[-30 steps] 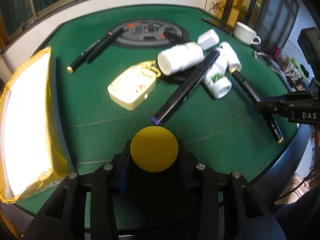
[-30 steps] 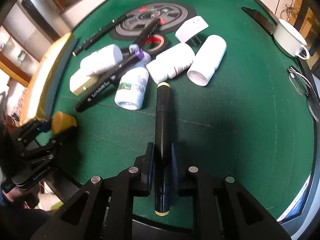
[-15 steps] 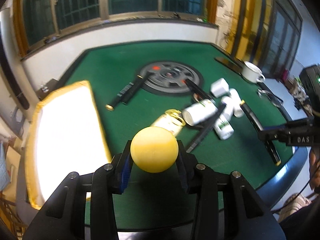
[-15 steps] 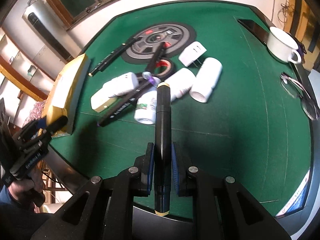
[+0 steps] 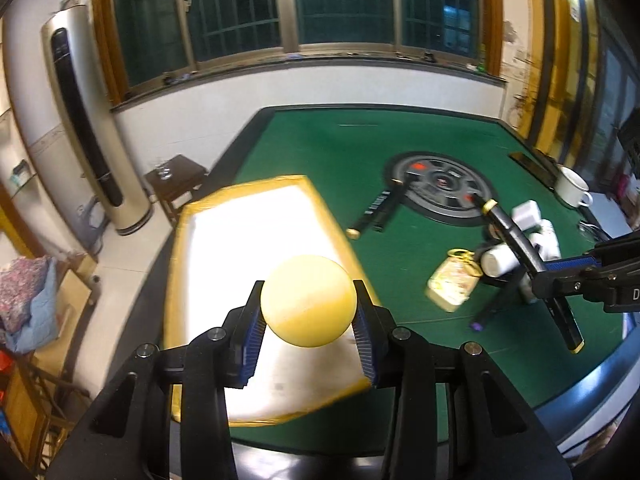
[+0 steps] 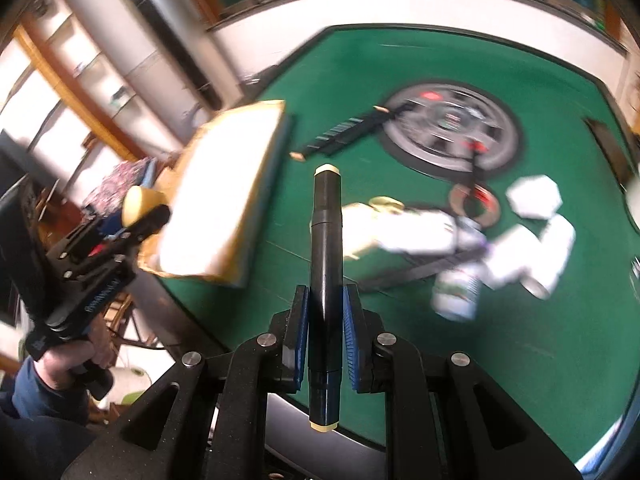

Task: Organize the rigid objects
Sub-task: 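Carry the ball and marker to the white tray, opening the left tool to drop the ball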

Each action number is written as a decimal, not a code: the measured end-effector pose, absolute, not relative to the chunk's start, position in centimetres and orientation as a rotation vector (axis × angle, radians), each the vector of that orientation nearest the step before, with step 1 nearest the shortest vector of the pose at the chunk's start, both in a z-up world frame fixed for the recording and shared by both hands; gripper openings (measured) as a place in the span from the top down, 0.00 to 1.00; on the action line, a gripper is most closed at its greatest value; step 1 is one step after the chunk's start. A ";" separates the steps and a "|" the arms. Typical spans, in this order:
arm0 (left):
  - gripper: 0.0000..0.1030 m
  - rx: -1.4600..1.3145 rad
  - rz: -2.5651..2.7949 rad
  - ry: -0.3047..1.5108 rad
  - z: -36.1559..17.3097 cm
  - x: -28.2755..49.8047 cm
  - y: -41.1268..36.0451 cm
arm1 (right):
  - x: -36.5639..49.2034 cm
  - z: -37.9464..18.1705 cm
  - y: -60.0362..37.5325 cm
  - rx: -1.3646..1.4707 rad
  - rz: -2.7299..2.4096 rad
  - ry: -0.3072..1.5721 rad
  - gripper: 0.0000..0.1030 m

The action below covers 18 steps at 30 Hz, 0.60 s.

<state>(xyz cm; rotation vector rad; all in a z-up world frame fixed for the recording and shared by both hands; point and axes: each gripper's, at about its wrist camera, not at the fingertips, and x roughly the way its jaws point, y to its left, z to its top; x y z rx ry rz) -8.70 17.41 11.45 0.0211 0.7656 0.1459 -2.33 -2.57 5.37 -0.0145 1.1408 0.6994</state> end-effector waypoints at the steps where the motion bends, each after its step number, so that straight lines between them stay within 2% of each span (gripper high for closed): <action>1: 0.63 0.024 0.160 0.766 11.4 -8.7 18.0 | -2.3 5.5 -1.7 -0.020 0.715 1.139 0.85; 18: 0.63 -0.025 0.216 0.837 9.1 -4.8 25.0 | 1.0 4.3 11.8 -0.024 0.829 1.199 0.85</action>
